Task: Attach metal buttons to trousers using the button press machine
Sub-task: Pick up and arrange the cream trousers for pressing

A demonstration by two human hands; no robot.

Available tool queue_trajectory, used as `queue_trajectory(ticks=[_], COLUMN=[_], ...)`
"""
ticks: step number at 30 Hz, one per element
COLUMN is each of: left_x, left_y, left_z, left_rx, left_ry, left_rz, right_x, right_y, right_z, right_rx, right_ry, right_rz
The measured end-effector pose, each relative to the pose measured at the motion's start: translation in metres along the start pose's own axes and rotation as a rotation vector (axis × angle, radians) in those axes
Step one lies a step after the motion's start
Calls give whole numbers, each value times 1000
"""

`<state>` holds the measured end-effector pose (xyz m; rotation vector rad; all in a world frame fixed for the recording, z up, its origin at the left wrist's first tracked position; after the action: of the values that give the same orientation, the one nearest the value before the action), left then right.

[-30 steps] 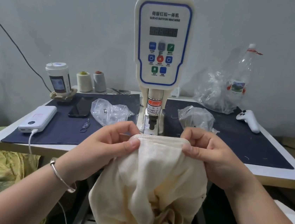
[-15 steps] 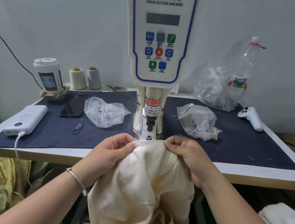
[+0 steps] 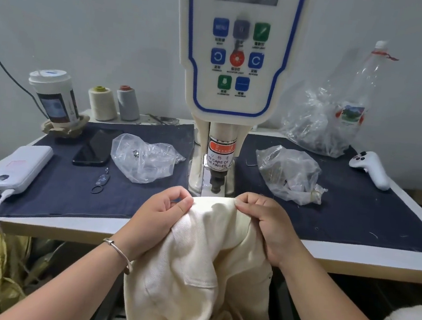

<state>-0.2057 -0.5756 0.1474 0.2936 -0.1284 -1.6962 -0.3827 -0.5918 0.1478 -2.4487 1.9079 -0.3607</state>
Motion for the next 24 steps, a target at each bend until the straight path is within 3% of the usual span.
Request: queue_trajectory(ticks=[9, 24], left_x=[8, 8], left_y=[-3, -1], left_z=[-12, -19], left_rx=[-61, -132], left_ry=[17, 52], left_rz=[-87, -44], right_x=[3, 3], right_y=[0, 7], right_z=[15, 13], right_rx=[95, 52], right_ry=[-22, 31], right_rz=[-101, -7])
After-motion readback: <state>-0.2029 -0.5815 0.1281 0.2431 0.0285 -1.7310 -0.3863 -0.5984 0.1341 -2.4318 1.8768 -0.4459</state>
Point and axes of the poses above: each hand's wrist, its own x-axis towards the middle knuckle, its own y-axis out of the back of the hand, z = x × y, the point moved 10 cm from there along x, towards the middle knuckle, and after that the axes turned 13 degrees about y, right-handed, at the moved point
